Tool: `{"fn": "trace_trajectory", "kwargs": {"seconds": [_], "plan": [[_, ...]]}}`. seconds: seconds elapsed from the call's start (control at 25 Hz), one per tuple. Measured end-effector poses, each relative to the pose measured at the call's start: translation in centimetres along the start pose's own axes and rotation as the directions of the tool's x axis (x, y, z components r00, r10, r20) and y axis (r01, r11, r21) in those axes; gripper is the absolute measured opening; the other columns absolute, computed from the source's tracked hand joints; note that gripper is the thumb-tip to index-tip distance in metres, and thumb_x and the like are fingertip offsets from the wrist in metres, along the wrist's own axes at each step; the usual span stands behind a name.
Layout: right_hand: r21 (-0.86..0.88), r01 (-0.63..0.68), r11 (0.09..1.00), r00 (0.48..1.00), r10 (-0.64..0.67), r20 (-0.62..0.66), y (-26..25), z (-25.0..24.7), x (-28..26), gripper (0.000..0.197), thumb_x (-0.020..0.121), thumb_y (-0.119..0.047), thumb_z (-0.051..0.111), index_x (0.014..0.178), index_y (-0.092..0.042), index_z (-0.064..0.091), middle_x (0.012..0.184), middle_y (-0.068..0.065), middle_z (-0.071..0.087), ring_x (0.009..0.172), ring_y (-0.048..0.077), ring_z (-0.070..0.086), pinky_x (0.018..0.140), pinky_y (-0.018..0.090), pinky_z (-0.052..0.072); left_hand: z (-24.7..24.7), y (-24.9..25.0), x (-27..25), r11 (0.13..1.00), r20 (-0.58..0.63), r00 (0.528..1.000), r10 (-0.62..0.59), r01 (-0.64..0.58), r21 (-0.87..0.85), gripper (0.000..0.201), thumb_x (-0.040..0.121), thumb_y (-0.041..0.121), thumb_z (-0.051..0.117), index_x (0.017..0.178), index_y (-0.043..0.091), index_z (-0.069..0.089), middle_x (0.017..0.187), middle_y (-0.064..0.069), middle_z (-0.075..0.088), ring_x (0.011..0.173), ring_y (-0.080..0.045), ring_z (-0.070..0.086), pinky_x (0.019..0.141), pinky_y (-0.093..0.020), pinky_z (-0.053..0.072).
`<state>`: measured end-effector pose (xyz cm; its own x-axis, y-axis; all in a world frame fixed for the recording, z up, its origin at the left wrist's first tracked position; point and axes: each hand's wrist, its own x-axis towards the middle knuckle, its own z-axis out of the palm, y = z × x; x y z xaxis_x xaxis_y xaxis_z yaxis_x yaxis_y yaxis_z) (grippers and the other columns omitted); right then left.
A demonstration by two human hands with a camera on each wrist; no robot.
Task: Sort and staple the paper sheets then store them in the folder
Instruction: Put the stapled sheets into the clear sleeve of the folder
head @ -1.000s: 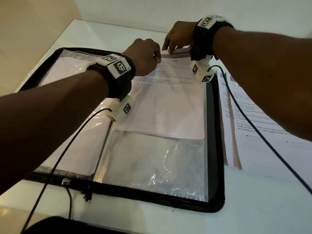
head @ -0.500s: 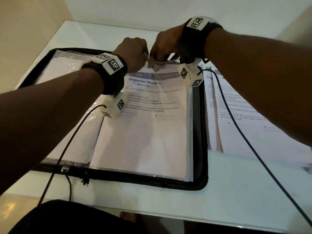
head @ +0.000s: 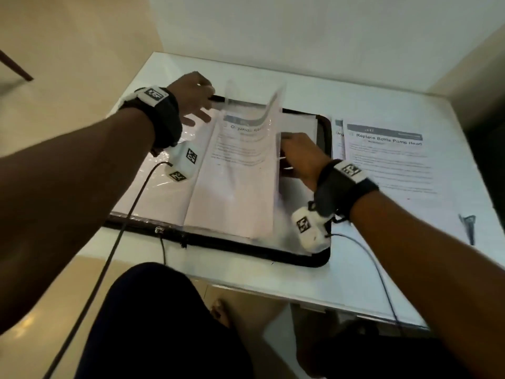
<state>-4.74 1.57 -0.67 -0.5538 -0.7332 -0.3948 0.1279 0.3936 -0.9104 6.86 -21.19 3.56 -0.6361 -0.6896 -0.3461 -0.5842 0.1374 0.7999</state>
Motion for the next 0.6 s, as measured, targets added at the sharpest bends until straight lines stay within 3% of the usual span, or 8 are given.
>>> {"fn": "trace_trajectory", "kwargs": {"seconds": [0.08,0.16,0.28,0.36,0.4,0.48,0.52,0.6], "plan": [[0.155,-0.031,0.987,0.998,0.038,-0.043,0.0,3.0,-1.2,0.028,0.1,-0.028,0.051,0.11,-0.009,0.069,0.09,0.008,0.072,0.075,0.021,0.068,0.064,0.029,0.057,-1.3,-1.0,-3.3,0.998,0.102,0.994,-0.032,0.037,-0.044,0.042,0.102,0.051,0.052,0.129,0.019,0.059,0.12,-0.006,0.07,0.1,-0.03,0.073,0.086,-0.042,0.048],[0.25,-0.007,0.968,0.999,0.017,-0.04,-1.1,5.8,-2.3,0.033,0.099,-0.035,0.051,0.12,-0.016,0.068,0.099,0.001,0.077,0.091,0.022,0.071,0.082,0.037,0.055,-2.7,-2.0,-6.9,0.994,0.186,0.982,-0.017,0.037,-0.106,0.057,0.099,0.067,0.046,0.13,0.023,0.063,0.125,-0.005,0.07,0.102,-0.031,0.073,0.09,-0.047,0.05],[0.232,0.071,0.97,0.997,-0.076,0.011,-3.0,9.8,-3.2,0.028,0.101,-0.031,0.051,0.124,-0.026,0.066,0.112,-0.01,0.076,0.116,0.019,0.064,0.093,0.045,0.045,-4.6,-3.3,-10.6,0.966,0.18,0.983,0.033,0.015,-0.259,0.063,0.094,0.08,0.035,0.118,0.033,0.071,0.112,0.004,0.076,0.092,-0.023,0.075,0.077,-0.045,0.059],[0.195,0.099,0.976,0.993,-0.108,0.038,-4.0,12.8,-3.1,0.028,0.101,-0.025,0.053,0.126,-0.025,0.067,0.124,-0.007,0.071,0.121,0.019,0.06,0.092,0.045,0.046,-6.6,-4.3,-11.9,0.893,0.169,0.984,0.054,0.028,-0.448,0.073,0.095,0.08,0.03,0.124,0.026,0.07,0.119,-0.002,0.075,0.107,-0.027,0.072,0.087,-0.045,0.056],[0.151,0.114,0.982,0.991,-0.123,0.051,-4.3,14.0,-2.7,0.03,0.101,-0.022,0.053,0.129,-0.024,0.066,0.129,-0.005,0.068,0.122,0.019,0.059,0.09,0.042,0.048,-7.5,-4.6,-12.5,0.846,0.155,0.987,0.054,0.037,-0.532,0.073,0.098,0.076,0.03,0.123,0.02,0.069,0.118,-0.005,0.074,0.107,-0.027,0.07,0.086,-0.039,0.054],[0.038,0.149,0.988,0.985,-0.152,0.086,-4.5,16.3,-1.8,0.036,0.101,-0.014,0.054,0.135,-0.019,0.064,0.138,-0.001,0.063,0.121,0.016,0.056,0.08,0.031,0.049,-9.6,-5.8,-13.2,0.833,0.113,0.994,0.005,0.059,-0.55,0.053,0.104,0.058,0.041,0.118,0.014,0.067,0.11,-0.008,0.074,0.094,-0.025,0.071,0.074,-0.03,0.055],[-0.013,0.166,0.986,0.98,-0.164,0.11,-4.3,17.5,-1.3,0.038,0.1,-0.009,0.054,0.137,-0.015,0.062,0.141,0.002,0.061,0.119,0.015,0.054,0.077,0.027,0.048,-10.5,-6.8,-13.1,0.882,0.082,0.996,-0.034,0.069,-0.466,0.041,0.104,0.045,0.051,0.123,0.012,0.066,0.116,-0.012,0.074,0.096,-0.027,0.072,0.076,-0.033,0.057],[-0.117,0.192,0.974,0.973,-0.174,0.149,-3.6,19.4,-0.1,0.042,0.098,-0.002,0.056,0.14,-0.007,0.059,0.145,0.008,0.057,0.123,0.017,0.054,0.09,0.024,0.046,-11.9,-9.5,-12.2,0.978,-0.046,0.994,-0.097,0.086,-0.192,0.037,0.099,0.015,0.061,0.136,0.009,0.058,0.127,-0.02,0.067,0.107,-0.038,0.068,0.088,-0.051,0.059]]}}
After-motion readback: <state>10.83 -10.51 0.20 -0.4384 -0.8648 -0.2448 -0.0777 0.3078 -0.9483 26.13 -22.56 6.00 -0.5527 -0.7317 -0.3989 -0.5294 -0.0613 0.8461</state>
